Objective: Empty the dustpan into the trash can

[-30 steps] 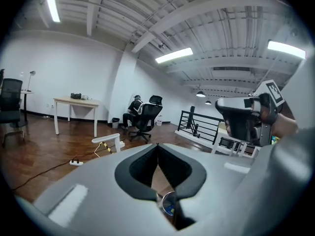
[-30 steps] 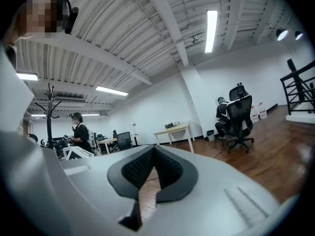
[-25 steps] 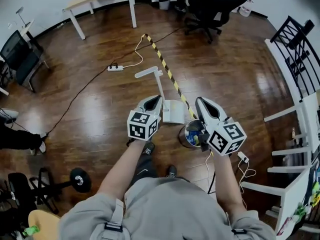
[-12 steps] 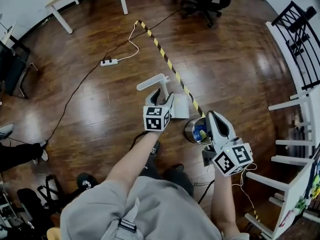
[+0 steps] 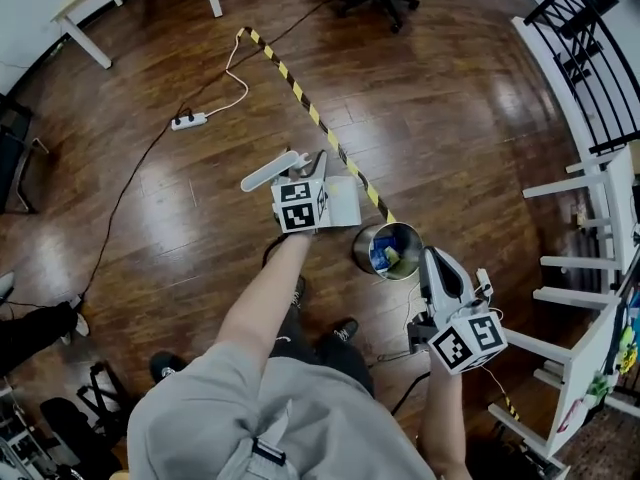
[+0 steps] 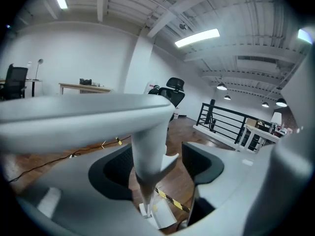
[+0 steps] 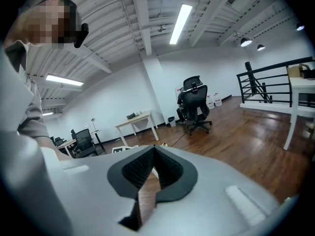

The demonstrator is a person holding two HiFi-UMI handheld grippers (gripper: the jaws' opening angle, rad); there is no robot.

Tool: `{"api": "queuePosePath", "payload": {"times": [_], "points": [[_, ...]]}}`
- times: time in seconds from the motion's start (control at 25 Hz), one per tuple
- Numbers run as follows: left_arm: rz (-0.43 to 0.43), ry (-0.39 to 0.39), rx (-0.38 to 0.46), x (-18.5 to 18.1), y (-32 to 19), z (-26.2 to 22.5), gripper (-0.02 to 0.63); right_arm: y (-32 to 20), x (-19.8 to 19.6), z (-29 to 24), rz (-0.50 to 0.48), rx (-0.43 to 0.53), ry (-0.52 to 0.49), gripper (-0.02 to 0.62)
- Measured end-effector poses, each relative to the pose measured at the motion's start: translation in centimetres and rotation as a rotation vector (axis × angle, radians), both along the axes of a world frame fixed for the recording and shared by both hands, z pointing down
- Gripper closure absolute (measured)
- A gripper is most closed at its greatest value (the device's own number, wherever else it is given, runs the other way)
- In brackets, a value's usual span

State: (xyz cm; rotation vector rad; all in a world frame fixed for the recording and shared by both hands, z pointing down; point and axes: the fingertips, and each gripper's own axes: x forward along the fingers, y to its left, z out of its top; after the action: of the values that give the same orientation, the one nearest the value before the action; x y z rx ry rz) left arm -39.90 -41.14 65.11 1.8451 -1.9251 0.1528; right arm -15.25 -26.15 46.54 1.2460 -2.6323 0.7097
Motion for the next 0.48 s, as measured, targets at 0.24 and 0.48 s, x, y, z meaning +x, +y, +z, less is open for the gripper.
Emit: {"api": "queuePosePath", "payload": {"times": [0.24, 0.48], "points": [[0.028, -0.040, 0.005, -0.4, -1.2, -0.4, 0.433, -0.7, 2.2, 0.1, 0.062, -0.009, 0.011, 0.598], [0.115, -0.086, 0.055, 0.0, -0.4, -3.0, 0.419, -0.9, 2.1, -0.6, 0.064, 0.020, 0.019, 0.598]]}}
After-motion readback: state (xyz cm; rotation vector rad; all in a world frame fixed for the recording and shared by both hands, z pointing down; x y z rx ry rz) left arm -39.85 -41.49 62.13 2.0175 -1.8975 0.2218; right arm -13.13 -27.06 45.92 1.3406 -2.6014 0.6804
